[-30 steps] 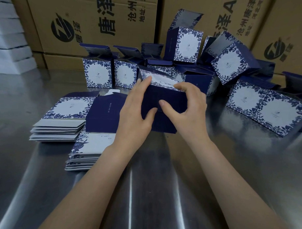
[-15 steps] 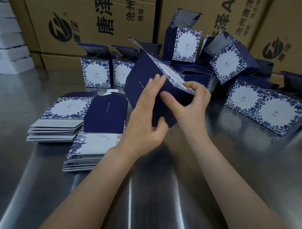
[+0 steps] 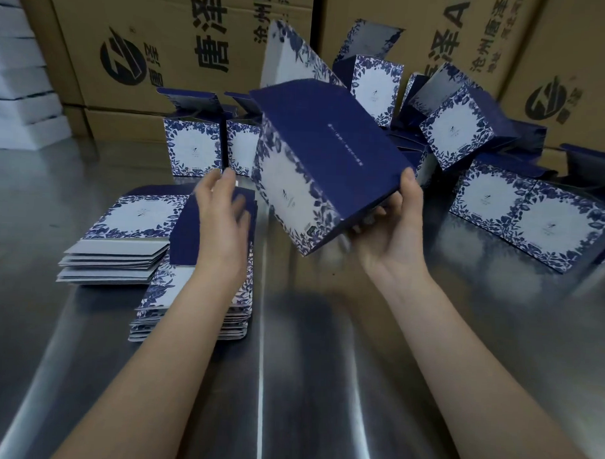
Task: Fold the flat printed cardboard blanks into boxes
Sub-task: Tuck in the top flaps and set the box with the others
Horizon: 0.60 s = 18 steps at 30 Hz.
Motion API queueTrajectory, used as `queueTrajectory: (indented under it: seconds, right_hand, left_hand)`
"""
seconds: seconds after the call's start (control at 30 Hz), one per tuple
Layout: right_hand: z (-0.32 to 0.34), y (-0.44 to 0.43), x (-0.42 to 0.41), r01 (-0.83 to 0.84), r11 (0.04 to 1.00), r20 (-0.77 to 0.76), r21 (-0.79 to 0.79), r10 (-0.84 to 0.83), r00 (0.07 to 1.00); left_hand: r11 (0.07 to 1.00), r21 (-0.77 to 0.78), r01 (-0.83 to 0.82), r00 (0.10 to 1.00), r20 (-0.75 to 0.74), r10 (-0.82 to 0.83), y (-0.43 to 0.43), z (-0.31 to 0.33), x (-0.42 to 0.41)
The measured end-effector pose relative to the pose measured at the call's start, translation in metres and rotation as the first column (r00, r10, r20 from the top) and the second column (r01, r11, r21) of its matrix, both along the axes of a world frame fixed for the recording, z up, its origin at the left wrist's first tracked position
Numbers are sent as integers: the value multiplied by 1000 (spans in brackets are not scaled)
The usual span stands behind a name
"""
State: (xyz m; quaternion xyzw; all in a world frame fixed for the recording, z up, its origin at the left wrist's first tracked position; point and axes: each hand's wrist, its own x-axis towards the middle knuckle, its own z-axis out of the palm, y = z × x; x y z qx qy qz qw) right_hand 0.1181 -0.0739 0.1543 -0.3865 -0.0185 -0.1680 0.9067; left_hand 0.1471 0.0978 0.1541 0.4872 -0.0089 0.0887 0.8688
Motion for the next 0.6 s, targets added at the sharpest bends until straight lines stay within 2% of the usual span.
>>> queueTrajectory:
  seconds: [0.07, 0.13, 0.27, 0.37, 0.43, 0.5, 0.6]
  right_hand:
    - [-2, 1, -1, -72, 995, -28, 68, 74, 997]
    - [-5, 1, -2, -126, 989, -35, 79, 129, 991]
    - [-14, -4, 0, -159, 986, -48, 57, 162, 986]
    - [-16, -6, 4, -148, 988, -115, 31, 151, 982]
    - [-18, -7, 9, -95, 995, -211, -34, 85, 974]
    - [-19, -6, 11, 1, 990, -277, -144, -41, 960]
    - [-18, -4, 10, 228, 896, -170, -382, -310, 935]
  left_hand:
    - [974, -132, 183, 980, -50, -191, -1, 1, -1]
    - [922, -170, 348, 936, 10, -352, -3, 2, -4]
    - [837, -272, 474, 878, 70, -474, -2, 3, -7]
    - [853, -286, 436, 897, 55, -440, -2, 1, -5]
    - [878, -290, 381, 923, 59, -381, -3, 1, -5]
    - [912, -261, 316, 948, 63, -311, -4, 1, -4]
    - [966, -172, 192, 981, 65, -183, -7, -1, -3]
